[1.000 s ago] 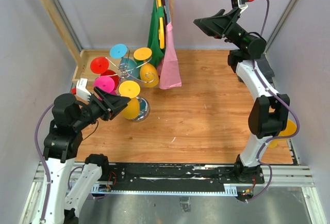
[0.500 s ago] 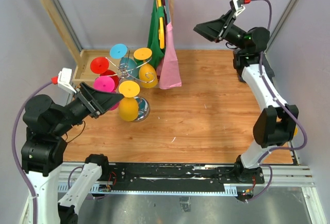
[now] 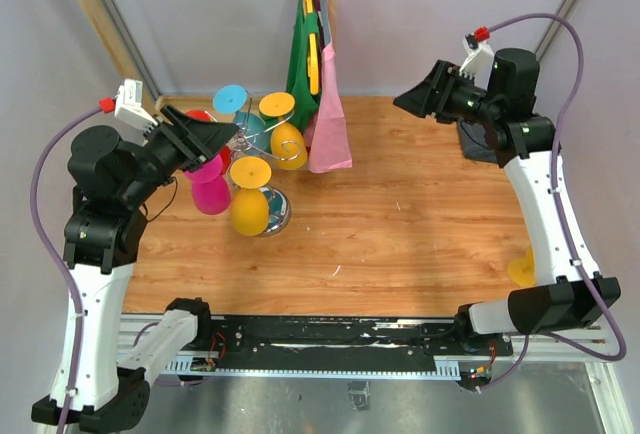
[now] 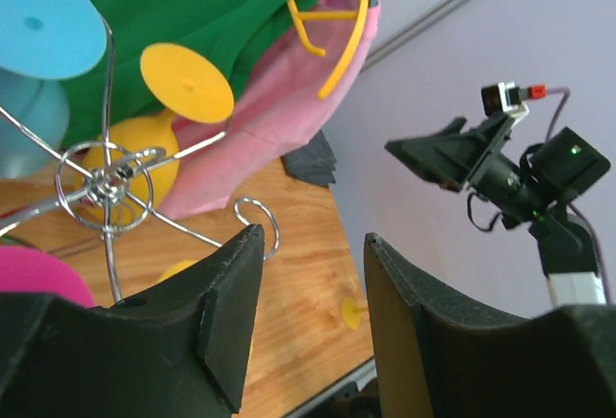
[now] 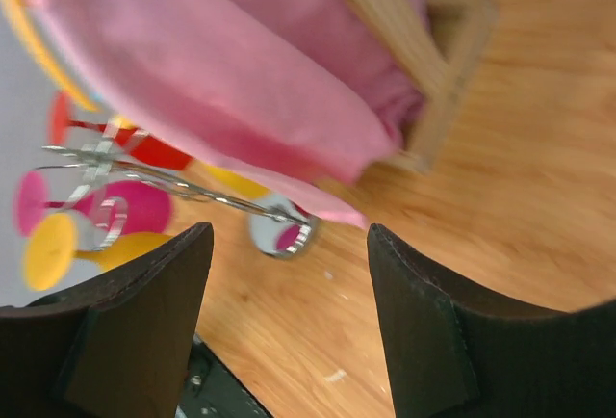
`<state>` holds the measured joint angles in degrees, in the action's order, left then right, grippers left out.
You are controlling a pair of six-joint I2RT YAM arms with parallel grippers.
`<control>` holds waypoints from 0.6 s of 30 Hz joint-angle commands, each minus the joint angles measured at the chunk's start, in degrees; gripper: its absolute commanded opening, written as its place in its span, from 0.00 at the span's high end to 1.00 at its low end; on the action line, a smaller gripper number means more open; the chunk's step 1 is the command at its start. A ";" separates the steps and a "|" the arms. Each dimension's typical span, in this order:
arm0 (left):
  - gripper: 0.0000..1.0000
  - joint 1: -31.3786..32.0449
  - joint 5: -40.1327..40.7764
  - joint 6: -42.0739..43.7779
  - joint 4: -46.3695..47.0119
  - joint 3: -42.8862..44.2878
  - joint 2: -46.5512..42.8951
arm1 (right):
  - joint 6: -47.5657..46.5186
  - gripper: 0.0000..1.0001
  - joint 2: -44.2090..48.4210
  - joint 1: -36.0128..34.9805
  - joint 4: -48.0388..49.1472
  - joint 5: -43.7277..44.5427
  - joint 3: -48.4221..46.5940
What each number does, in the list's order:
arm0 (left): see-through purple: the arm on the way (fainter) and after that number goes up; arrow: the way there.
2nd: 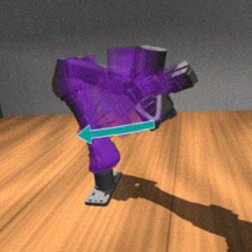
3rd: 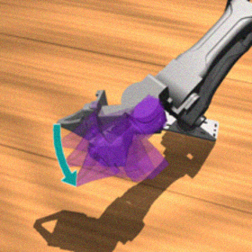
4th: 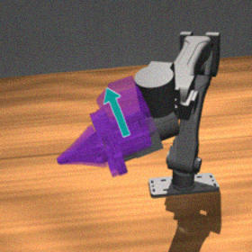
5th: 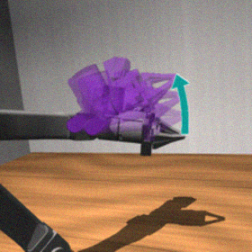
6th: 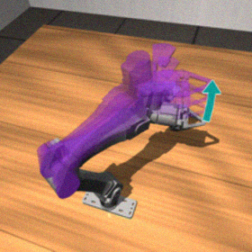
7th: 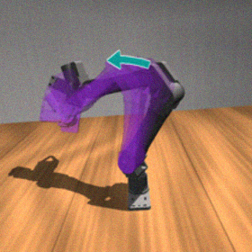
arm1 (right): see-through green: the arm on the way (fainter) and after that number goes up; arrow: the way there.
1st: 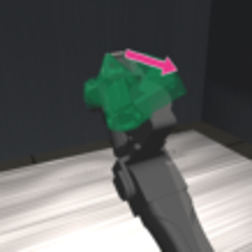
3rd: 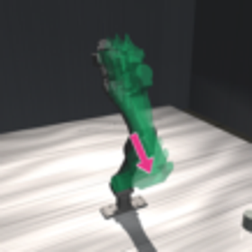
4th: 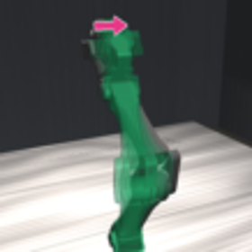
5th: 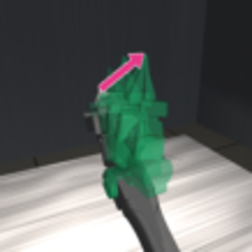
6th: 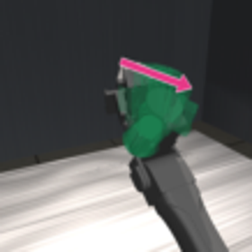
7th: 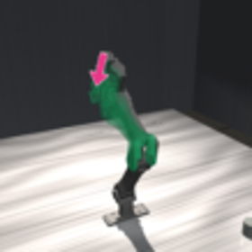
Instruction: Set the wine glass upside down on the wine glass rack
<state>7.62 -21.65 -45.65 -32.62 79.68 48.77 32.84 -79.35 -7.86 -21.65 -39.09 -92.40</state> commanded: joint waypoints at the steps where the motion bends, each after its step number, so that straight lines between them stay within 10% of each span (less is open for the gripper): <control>1: 0.50 -0.19 2.67 3.20 7.82 -0.09 1.84 | -13.70 0.33 3.02 0.71 -25.19 18.99 -4.59; 11: 0.50 -0.15 0.09 7.09 10.67 2.65 4.69 | -12.57 0.33 9.91 1.77 -50.42 53.39 -3.36; 18: 0.48 -0.15 -3.98 8.11 10.87 2.44 3.54 | -11.68 0.33 14.55 12.54 -52.45 53.65 5.34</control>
<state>7.62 -22.83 -39.38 -24.08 80.73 53.69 20.69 -65.87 -0.64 -69.14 10.22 -90.28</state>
